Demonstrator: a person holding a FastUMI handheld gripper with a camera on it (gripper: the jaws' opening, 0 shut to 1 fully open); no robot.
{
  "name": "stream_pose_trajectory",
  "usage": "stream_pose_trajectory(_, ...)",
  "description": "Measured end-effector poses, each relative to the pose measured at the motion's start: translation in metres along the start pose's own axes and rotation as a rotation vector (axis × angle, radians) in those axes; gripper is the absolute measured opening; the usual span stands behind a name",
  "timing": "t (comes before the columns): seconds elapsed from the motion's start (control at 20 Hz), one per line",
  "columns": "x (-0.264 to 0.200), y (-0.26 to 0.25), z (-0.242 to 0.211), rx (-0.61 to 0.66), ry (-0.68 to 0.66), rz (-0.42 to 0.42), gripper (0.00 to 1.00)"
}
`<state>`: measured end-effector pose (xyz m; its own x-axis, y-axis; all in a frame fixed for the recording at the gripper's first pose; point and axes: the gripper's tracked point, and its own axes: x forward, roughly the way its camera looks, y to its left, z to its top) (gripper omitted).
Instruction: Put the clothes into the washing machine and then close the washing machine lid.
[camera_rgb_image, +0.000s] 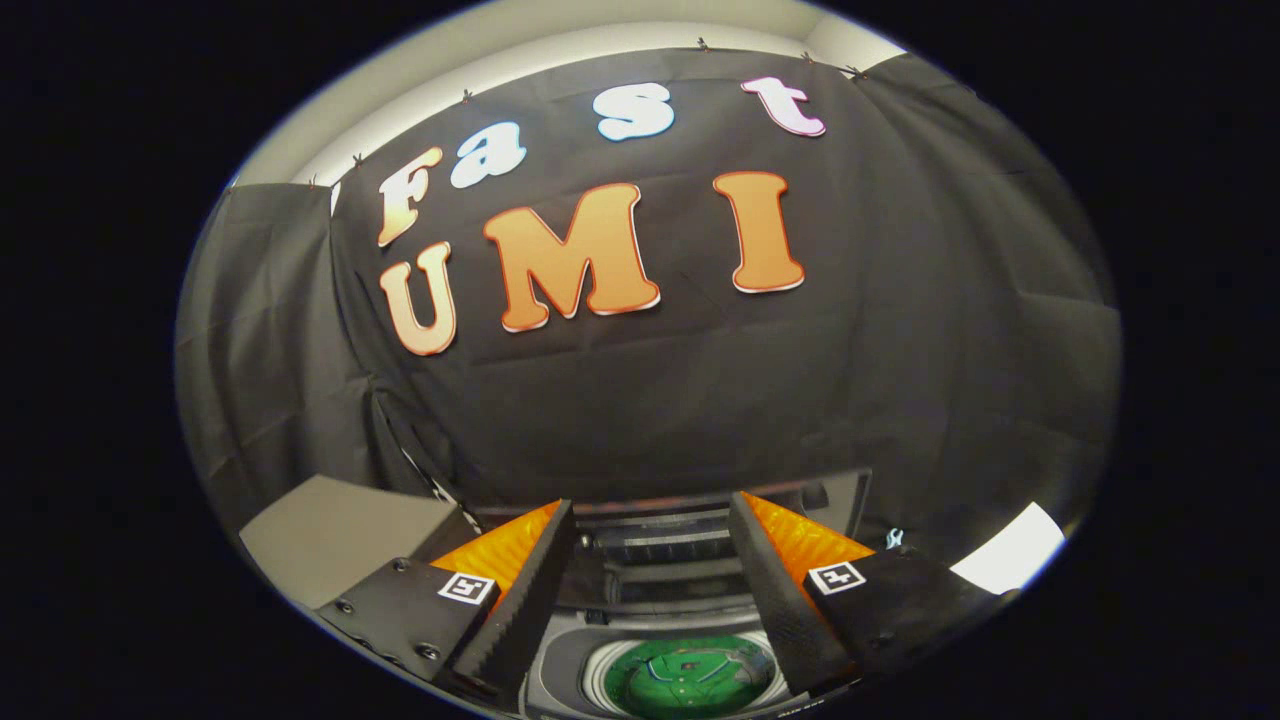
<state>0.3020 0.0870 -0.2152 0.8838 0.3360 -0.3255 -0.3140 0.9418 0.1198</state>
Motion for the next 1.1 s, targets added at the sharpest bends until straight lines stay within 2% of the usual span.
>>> stream_pose_trajectory(0.2,0.057,-0.012,0.015,-0.058,0.034,-0.029,0.98)
stream_pose_trajectory(0.5,0.129,-0.033,-0.033,-0.039,0.201,-0.086,0.99)
stream_pose_trajectory(0.7,0.146,-0.045,-0.053,-0.058,0.236,-0.125,0.99)
stream_pose_trajectory(0.85,0.145,-0.048,-0.053,-0.109,0.223,-0.128,0.97)
stream_pose_trajectory(1.1,0.140,-0.045,-0.052,-0.101,0.187,-0.112,0.97)
